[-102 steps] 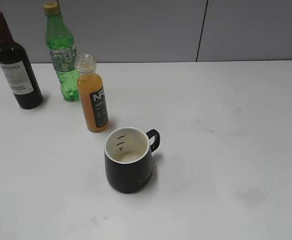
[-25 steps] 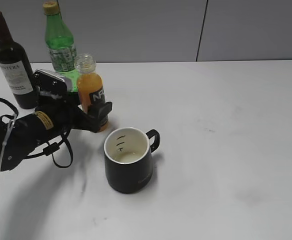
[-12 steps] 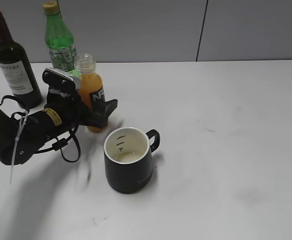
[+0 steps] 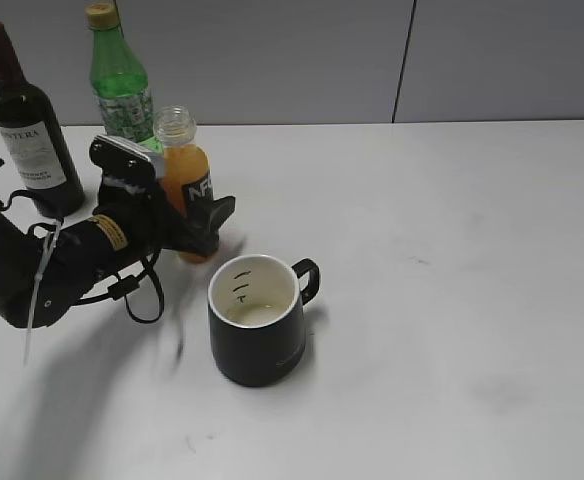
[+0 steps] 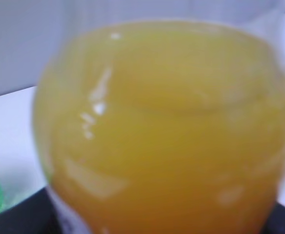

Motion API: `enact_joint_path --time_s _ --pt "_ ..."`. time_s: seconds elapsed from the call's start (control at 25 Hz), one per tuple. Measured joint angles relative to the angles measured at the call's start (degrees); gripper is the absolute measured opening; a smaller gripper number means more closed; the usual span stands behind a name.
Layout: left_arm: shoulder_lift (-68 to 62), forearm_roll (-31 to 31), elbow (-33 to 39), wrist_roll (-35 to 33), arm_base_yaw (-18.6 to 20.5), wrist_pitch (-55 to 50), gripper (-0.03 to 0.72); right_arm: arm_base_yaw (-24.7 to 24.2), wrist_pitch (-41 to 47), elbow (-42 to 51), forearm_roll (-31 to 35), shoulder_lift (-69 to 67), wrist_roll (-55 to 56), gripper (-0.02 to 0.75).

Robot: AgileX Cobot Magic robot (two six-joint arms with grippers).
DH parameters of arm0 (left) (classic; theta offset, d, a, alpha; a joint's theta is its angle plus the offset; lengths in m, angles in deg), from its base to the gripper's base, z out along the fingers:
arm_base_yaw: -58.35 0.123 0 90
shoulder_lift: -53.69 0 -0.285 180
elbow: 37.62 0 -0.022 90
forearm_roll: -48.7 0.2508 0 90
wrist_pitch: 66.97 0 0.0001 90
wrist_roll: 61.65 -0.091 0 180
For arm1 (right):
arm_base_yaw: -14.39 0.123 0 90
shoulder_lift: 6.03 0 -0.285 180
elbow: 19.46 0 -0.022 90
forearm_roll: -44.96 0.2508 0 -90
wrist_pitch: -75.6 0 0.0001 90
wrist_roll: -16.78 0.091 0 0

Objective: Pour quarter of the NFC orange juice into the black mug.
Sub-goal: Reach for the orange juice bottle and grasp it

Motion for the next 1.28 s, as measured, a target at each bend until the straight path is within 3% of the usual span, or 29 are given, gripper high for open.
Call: enact_joint_path --time_s 0.16,0.72,1.28 --pt "0.0 0.4 0.0 -0.3 0.0 0.1 0.472 0.0 0.0 0.0 0.0 0.0 0.0 0.594" --pt "0.0 0.5 0.1 -1.4 0.0 0.9 0.47 0.0 0.0 0.0 0.0 0.0 0.0 0.594" --pt "6.7 -0.2 8.6 -1.9 0.6 5.9 0.47 0.0 0.0 0.0 0.0 0.0 0.0 0.594"
